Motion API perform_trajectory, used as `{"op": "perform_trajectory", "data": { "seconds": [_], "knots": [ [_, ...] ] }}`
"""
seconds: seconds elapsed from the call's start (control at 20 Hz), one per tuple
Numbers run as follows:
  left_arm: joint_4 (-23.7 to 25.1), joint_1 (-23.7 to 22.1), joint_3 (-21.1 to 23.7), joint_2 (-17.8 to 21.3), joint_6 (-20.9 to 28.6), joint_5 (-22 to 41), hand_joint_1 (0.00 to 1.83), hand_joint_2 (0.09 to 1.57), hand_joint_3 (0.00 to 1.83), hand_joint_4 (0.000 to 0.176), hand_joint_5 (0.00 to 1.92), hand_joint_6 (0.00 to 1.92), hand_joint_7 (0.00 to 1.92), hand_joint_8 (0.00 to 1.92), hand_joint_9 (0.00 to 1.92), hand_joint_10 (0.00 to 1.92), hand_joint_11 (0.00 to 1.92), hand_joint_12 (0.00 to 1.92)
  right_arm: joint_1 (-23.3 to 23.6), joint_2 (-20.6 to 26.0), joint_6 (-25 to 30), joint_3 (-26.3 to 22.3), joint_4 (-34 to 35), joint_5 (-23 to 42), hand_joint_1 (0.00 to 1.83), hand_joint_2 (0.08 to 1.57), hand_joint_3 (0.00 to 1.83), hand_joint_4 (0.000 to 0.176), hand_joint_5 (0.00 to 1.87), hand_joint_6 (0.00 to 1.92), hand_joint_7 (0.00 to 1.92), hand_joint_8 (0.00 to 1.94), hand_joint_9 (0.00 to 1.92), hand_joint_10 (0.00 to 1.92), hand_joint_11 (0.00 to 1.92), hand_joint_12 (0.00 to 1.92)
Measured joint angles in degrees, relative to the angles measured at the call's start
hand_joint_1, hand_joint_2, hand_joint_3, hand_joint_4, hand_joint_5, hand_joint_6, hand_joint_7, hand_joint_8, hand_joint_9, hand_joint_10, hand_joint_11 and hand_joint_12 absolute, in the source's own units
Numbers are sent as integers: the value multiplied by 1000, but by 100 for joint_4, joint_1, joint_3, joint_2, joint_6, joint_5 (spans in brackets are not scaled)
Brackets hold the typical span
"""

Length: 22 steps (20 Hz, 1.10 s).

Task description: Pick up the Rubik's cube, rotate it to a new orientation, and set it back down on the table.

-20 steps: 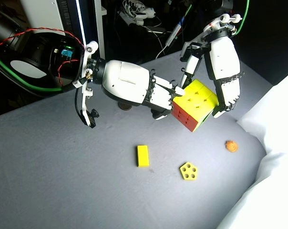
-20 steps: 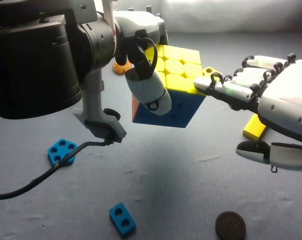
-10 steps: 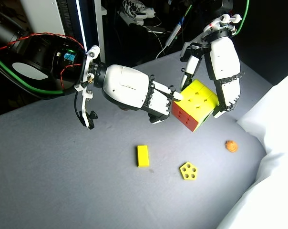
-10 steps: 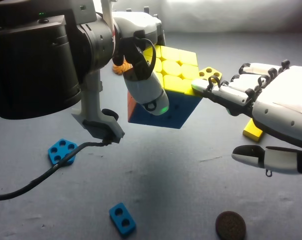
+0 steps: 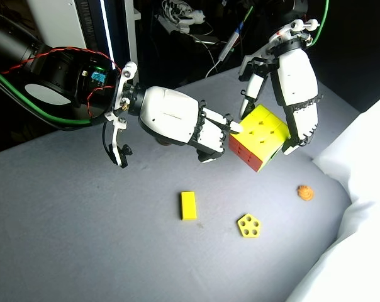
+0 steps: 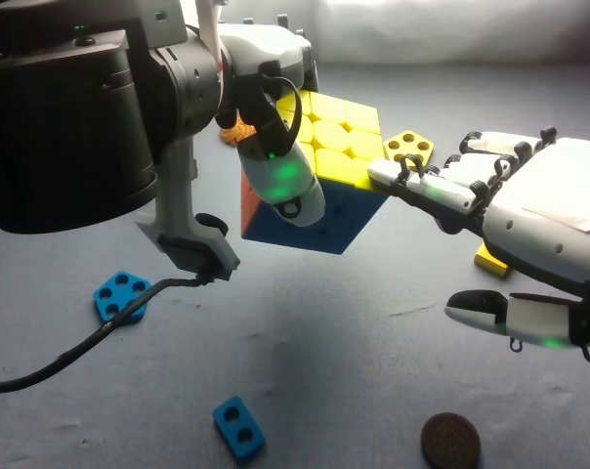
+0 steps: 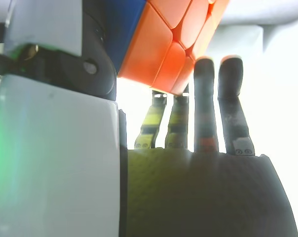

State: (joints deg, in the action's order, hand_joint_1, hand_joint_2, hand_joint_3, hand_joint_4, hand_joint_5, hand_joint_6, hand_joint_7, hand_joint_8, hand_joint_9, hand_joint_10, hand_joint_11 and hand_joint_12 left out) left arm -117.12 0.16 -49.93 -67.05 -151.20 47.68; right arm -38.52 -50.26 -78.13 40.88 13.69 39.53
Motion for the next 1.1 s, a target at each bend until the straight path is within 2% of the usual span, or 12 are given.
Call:
{"op": "perform_trajectory", "data": {
  "seconds": [0.2, 0.3, 0.5, 0.7, 0.8, 0.9, 1.1],
  "knots": [
    [46, 0, -11, 2, 48, -31, 1220, 1101, 0, 0, 88, 1702, 1, 1766, 84, 1805, 135, 1850, -44, -94, -85, -17, -22, -201, 761, 1196, 0, 0, 26, 5, 263, 1499, 273, 1892, 151, 1921],
    [24, 0, -11, 0, 61, -44, 1236, 1102, 0, 0, 111, 1669, 21, 1740, 107, 1763, 143, 1819, -63, -101, -92, -37, -50, -251, 764, 1187, 0, 0, 50, 12, 284, 1473, 294, 1861, 175, 1921],
    [28, 0, -11, 0, 63, -44, 1227, 1118, 4, 1, 59, 1737, 0, 1768, 75, 1810, 120, 1841, -66, -101, -131, -37, -44, -251, 768, 1188, 0, 0, 69, 16, 285, 1469, 286, 1849, 161, 1921],
    [28, 0, -11, 2, 63, -42, 1210, 1116, 1, 1, 86, 1698, 0, 1757, 68, 1803, 122, 1833, -66, -107, -153, -35, -26, -247, 793, 1178, 0, 0, 91, 17, 301, 1446, 291, 1838, 156, 1921],
    [31, 0, -11, 0, 68, -26, 1221, 1139, 11, 0, 47, 1741, 0, 1745, 46, 1810, 96, 1840, -63, -192, -435, -31, 251, -219, 785, 1185, 0, 0, 71, 6, 291, 1440, 283, 1835, 155, 1921],
    [52, 0, -11, 0, 98, -48, 1229, 1137, 8, 0, 89, 1695, 0, 1760, 77, 1810, 129, 1835, -63, -348, -603, 92, 422, -275, 784, 1183, 0, 0, 81, 8, 299, 1467, 295, 1857, 177, 1921],
    [94, -9, -11, 0, 125, -42, 1198, 1114, 0, 3, 72, 1726, 0, 1750, 92, 1799, 130, 1844, 63, -367, -623, 129, 568, -402, 758, 1193, 1, 0, 77, 7, 277, 1486, 275, 1860, 164, 1921]
  ]
}}
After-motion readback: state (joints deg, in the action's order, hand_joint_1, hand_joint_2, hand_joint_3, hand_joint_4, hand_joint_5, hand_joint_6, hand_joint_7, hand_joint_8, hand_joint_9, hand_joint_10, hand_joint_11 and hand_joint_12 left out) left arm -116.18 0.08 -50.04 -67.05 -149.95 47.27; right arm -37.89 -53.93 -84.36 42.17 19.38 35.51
